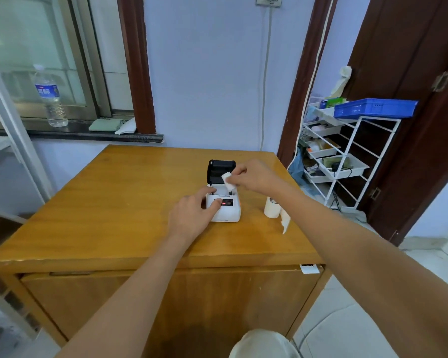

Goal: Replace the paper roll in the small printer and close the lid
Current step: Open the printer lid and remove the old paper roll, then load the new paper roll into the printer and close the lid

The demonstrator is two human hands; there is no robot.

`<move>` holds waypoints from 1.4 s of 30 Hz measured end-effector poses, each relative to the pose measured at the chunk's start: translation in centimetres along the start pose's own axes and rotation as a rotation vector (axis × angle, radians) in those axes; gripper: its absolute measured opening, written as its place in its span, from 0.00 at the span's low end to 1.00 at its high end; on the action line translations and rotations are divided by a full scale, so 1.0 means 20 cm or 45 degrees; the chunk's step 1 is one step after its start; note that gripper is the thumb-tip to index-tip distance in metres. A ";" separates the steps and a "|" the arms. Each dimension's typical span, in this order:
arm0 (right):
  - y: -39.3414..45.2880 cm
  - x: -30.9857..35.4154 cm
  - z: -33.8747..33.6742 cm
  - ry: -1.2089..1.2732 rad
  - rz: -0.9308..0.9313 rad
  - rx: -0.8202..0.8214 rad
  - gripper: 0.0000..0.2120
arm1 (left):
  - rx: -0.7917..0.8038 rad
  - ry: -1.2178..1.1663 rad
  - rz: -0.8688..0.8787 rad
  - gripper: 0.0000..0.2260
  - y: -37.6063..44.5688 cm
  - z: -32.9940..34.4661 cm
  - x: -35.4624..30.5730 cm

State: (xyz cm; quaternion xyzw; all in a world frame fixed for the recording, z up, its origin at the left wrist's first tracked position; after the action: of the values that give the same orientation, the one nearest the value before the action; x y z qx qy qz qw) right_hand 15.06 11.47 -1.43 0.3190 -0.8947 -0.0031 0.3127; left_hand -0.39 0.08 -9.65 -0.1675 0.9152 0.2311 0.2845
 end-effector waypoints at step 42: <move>-0.46 -0.30 -0.06 -0.152 0.250 -0.272 0.17 | 0.033 -0.045 -0.007 0.20 -0.02 0.00 0.00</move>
State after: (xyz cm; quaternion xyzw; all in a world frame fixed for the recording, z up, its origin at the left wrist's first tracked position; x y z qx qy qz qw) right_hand 24.52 7.77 -5.77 0.1942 -0.9331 -0.0868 0.2900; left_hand -0.20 -0.32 -9.71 -0.1621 0.9124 0.2216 0.3035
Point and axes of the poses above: each hand's wrist, its own y-axis towards the middle knuckle, its own z-axis out of the palm, x = y × z, the point moved 4 cm from there along y, towards the middle knuckle, and after that the axes turned 5 degrees about -z, right-handed, at the moved point
